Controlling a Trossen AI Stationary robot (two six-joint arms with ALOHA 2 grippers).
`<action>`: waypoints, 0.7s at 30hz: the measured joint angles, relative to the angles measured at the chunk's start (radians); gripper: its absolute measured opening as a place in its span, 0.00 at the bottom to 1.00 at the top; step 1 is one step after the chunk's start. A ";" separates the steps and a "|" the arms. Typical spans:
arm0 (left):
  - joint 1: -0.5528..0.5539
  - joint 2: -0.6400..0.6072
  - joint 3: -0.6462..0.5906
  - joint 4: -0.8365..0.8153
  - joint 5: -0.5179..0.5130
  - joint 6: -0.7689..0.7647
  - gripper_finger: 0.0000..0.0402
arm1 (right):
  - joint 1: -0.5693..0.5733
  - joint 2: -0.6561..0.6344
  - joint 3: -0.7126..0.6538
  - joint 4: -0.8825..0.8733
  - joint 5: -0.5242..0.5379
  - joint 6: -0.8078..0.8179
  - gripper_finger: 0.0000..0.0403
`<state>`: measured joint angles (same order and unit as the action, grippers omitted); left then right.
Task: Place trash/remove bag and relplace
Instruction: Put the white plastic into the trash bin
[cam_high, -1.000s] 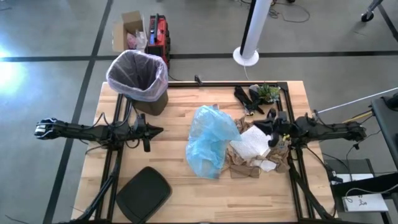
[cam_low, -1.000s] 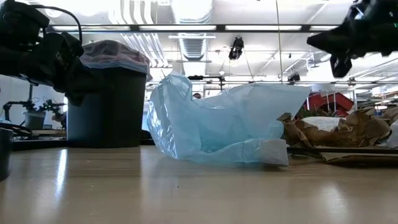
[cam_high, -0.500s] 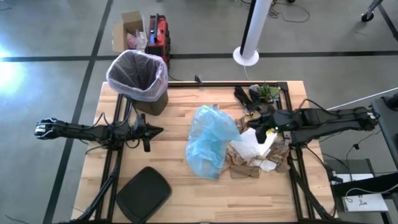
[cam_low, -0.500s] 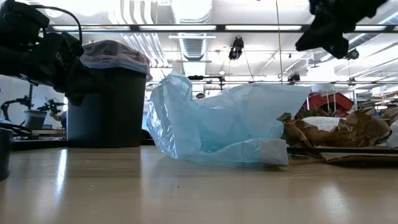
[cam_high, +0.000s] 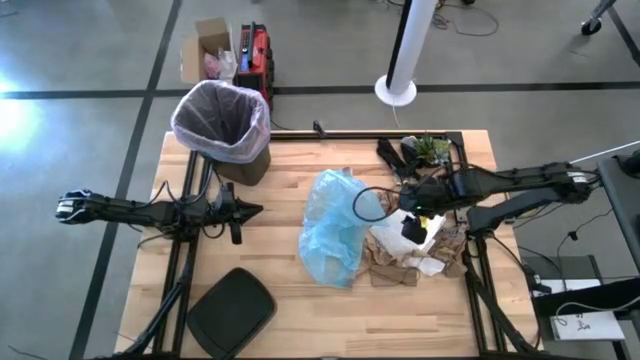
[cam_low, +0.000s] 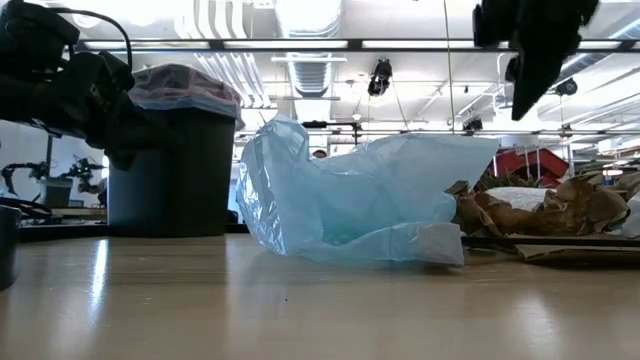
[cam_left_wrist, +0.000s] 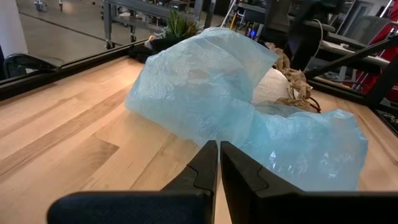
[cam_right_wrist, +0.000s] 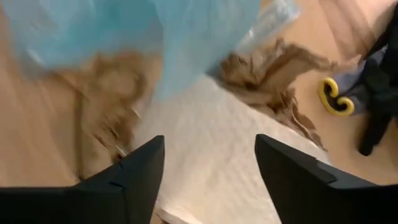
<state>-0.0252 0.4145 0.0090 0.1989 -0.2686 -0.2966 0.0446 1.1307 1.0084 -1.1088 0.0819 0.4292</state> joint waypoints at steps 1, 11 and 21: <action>0.003 0.000 0.000 0.000 0.006 0.000 0.01 | -0.011 0.014 -0.004 -0.005 -0.020 -0.037 0.62; 0.014 0.007 0.000 0.002 0.007 0.000 0.01 | -0.221 0.119 -0.046 0.004 -0.103 -0.464 0.66; 0.014 0.011 0.000 0.017 0.001 -0.006 0.01 | -0.384 0.290 -0.069 0.129 -0.233 -0.685 0.68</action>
<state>-0.0113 0.4259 0.0093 0.2156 -0.2679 -0.3026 -0.3394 1.4210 0.9393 -0.9793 -0.1513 -0.2561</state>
